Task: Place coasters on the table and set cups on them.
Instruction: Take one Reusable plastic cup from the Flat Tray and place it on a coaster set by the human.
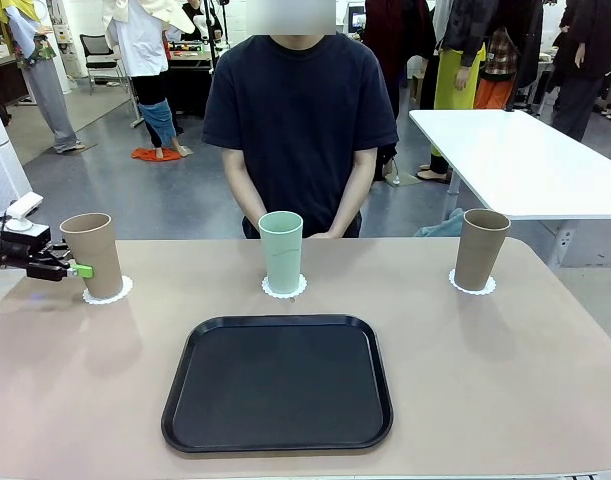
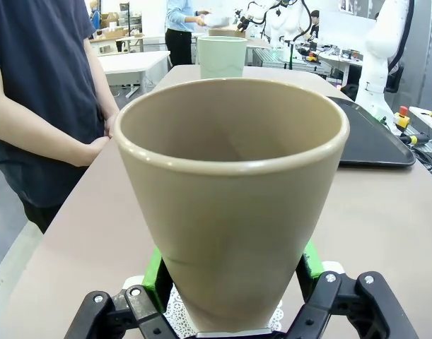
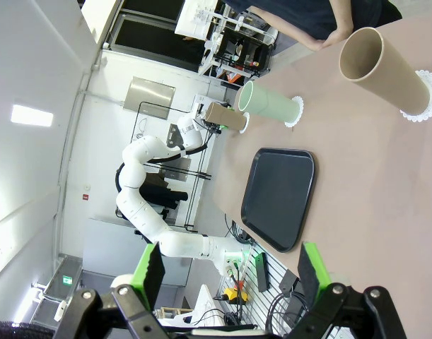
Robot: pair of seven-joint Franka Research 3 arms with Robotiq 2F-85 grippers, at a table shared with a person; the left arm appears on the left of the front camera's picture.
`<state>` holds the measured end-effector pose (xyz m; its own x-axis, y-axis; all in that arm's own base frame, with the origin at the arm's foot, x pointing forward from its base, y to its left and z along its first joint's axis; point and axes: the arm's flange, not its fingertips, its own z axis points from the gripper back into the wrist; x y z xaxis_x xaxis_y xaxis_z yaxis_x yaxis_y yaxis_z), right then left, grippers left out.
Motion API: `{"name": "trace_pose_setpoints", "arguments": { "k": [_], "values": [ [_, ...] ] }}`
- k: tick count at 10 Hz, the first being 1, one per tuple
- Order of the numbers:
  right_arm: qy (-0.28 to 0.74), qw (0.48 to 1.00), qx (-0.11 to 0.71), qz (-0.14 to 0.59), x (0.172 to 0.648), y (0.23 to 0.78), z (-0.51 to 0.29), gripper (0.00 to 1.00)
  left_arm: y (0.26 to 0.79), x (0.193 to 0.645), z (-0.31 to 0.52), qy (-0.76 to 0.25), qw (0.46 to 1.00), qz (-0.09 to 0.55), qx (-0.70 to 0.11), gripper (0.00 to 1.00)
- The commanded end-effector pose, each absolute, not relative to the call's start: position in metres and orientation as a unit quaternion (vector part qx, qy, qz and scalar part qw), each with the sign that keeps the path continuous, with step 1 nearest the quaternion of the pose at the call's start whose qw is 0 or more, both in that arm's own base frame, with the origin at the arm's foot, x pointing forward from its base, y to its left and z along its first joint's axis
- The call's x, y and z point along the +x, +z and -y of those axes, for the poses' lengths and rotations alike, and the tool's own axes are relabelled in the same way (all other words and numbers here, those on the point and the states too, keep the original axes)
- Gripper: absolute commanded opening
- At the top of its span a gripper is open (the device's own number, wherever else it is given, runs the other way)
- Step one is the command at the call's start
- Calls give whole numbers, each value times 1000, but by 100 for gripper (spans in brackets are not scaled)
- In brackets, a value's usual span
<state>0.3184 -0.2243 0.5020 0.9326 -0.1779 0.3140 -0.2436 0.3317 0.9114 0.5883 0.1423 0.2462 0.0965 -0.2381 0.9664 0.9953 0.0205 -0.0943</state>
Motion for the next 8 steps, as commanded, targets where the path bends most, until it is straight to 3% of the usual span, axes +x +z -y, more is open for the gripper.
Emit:
{"name": "trace_pose_setpoints", "arguments": {
  "k": [1, 4, 5, 6, 8],
  "values": [
    [26, 791, 582, 186, 319, 503, 225, 100, 245, 590, -142, -535, 584, 403, -458, 85],
    [26, 791, 582, 186, 319, 503, 225, 100, 237, 590, -142, -541, 586, 398, -454, 85],
    [26, 791, 582, 186, 319, 503, 225, 100, 238, 591, -143, -544, 584, 395, -455, 88],
    [26, 791, 582, 186, 319, 503, 225, 100, 238, 590, -143, -547, 582, 394, -455, 100],
    [26, 791, 582, 186, 319, 503, 225, 100, 238, 590, -145, -553, 580, 390, -453, 100]
  ]
}}
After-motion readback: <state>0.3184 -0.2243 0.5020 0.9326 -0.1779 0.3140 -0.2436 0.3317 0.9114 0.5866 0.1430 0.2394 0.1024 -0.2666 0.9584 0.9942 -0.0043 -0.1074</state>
